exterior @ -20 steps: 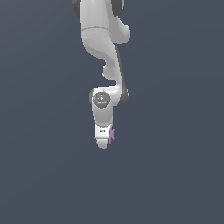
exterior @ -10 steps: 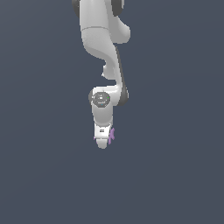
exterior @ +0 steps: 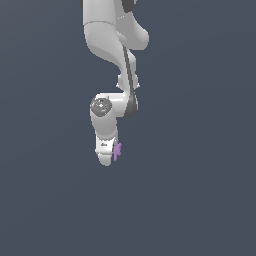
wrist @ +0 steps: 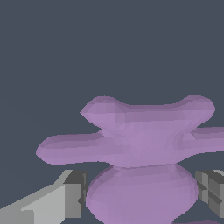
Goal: Pick up the object and move it to a goal position.
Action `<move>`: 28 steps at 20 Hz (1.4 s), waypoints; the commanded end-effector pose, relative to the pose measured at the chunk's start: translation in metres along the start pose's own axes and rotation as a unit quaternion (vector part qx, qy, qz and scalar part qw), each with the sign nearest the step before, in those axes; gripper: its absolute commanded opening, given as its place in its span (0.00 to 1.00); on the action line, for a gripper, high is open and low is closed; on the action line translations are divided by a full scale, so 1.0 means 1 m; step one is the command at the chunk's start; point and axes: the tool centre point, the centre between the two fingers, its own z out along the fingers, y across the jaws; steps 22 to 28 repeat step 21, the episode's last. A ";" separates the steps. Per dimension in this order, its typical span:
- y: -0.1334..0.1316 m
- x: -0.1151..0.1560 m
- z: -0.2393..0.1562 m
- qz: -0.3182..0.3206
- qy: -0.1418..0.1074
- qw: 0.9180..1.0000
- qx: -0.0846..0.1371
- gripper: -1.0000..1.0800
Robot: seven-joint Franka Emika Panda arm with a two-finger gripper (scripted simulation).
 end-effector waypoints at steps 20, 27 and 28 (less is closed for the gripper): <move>-0.013 -0.152 -0.072 0.001 0.000 1.000 0.000 0.00; -0.013 -0.153 -0.072 0.001 0.000 1.000 0.000 0.00; -0.013 -0.153 -0.072 0.001 0.000 1.000 0.000 0.00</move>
